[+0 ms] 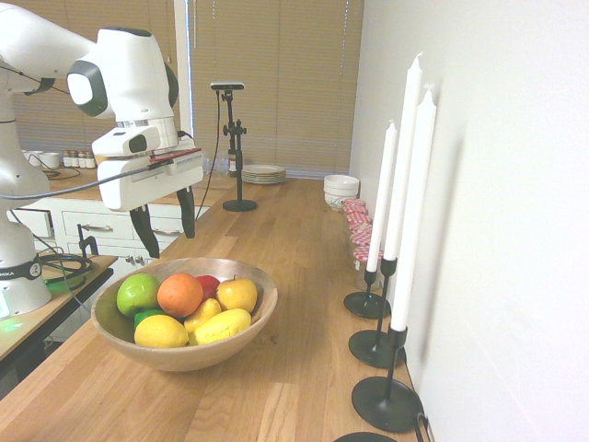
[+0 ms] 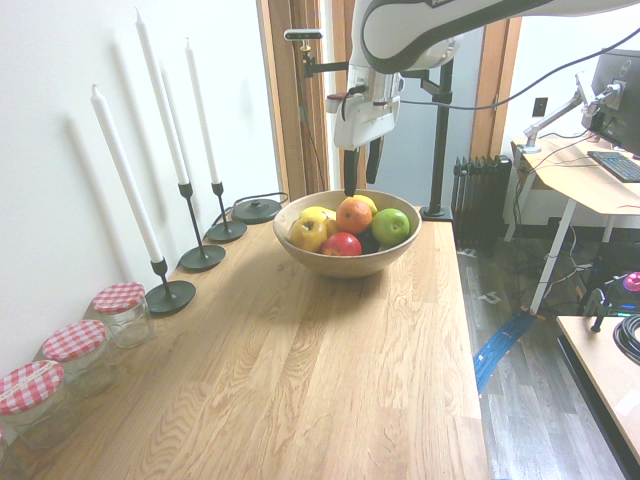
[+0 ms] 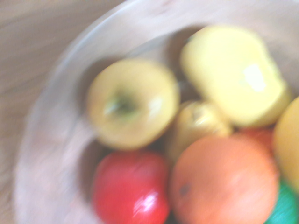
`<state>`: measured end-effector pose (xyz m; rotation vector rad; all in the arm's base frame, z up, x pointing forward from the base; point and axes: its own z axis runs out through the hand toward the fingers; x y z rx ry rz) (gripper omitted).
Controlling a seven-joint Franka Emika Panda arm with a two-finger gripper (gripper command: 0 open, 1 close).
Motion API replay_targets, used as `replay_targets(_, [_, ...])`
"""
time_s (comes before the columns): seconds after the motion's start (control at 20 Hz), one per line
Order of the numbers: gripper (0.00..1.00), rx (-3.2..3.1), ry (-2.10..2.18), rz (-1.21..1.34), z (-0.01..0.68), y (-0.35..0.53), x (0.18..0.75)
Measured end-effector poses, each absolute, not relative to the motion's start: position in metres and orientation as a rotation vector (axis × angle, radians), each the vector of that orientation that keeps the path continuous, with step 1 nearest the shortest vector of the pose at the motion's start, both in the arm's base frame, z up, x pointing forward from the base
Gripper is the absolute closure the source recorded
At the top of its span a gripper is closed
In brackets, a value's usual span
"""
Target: Take orange out of the basket
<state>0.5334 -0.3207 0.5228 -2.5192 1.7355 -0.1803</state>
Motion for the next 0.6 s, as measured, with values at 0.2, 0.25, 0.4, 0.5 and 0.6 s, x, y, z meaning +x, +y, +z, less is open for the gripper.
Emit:
replay_targets(0.2, [0.0,-2.489,1.755,-0.132,0.511,-0.348,0.55])
replay_targets(0.25, [0.0,-2.488,1.76,-0.117,0.503,-0.351,0.554])
replay_targets(0.4, [0.0,-2.496,1.769,-0.06,0.476,-0.354,0.563])
replay_targets(0.5, [0.0,-2.5,1.773,-0.028,0.462,-0.355,0.566])
replay_targets(0.6, [0.0,-2.503,1.777,-0.002,0.45,-0.356,0.568])
